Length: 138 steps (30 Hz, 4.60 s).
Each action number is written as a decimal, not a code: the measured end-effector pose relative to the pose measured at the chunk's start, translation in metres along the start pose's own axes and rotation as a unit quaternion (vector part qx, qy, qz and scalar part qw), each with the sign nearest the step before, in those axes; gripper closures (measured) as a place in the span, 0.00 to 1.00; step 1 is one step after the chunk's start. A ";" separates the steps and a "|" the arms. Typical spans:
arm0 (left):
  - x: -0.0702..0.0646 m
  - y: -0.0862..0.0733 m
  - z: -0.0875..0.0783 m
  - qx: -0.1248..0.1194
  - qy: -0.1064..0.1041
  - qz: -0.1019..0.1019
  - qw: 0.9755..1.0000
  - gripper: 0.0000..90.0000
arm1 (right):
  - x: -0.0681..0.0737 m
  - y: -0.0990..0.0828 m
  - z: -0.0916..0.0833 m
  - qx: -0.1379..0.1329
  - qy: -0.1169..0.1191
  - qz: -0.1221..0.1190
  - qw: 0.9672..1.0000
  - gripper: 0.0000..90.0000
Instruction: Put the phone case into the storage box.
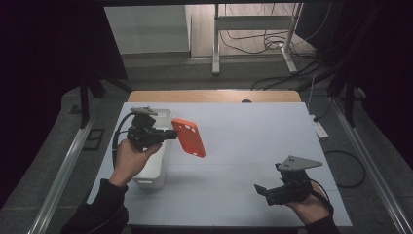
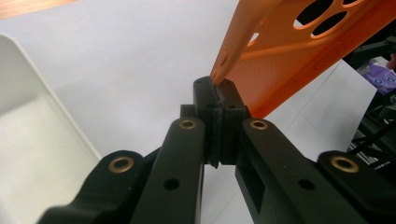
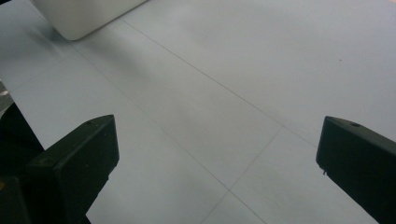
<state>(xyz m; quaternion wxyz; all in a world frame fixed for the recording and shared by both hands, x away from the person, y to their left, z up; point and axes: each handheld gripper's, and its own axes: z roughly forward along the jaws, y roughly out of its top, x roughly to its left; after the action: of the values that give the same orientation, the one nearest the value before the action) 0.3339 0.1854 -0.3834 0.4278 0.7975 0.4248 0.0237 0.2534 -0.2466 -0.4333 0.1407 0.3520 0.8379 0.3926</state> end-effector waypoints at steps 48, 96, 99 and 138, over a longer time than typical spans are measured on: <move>0.057 0.017 -0.044 -0.005 0.068 -0.040 0.997 0.99 | -0.032 -0.051 -0.044 0.013 -0.101 0.093 0.990 0.00; 0.118 0.029 -0.033 0.010 0.141 -0.097 0.985 0.99 | -0.031 -0.052 -0.044 0.014 -0.103 0.090 0.990 0.00; 0.119 0.030 -0.031 0.013 0.144 -0.097 0.985 0.99 | -0.031 -0.052 -0.044 0.014 -0.103 0.090 0.991 0.00; 0.149 0.010 0.024 0.071 0.159 -0.150 0.973 0.99 | -0.031 -0.051 -0.042 0.023 -0.094 0.082 0.992 0.00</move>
<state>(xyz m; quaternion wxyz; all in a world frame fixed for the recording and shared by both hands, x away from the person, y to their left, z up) 0.4448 0.2711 -0.4402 0.2958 0.7389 0.6028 0.0559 0.2297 -0.3140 -0.4460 0.1779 0.4585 0.7979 0.3486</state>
